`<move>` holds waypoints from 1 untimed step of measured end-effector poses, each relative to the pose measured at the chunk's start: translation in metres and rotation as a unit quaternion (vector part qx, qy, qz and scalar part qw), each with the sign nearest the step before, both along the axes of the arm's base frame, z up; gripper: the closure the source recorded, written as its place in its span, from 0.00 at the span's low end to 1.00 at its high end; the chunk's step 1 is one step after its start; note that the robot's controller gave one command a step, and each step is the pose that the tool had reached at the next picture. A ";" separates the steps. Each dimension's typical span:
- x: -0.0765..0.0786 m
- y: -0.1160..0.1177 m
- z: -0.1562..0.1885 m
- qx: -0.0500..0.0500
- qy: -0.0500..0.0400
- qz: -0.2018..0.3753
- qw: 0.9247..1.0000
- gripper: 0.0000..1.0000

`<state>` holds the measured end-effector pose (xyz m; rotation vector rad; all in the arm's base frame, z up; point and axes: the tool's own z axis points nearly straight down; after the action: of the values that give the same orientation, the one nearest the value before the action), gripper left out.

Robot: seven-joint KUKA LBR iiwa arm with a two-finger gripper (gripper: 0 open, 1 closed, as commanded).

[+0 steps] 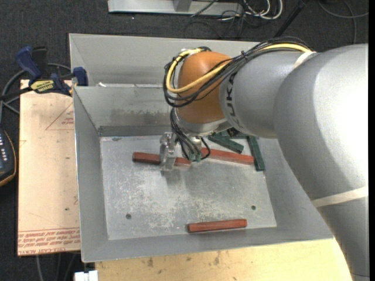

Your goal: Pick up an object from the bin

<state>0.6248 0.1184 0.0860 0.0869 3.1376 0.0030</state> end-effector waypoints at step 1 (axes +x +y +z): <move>-0.010 0.002 0.002 -0.001 0.001 0.055 0.998 1.00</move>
Offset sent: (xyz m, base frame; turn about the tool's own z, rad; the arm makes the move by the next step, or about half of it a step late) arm -0.0106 0.0008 0.0027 -0.1107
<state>0.6144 0.1200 0.0884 -0.0858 3.1394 0.0015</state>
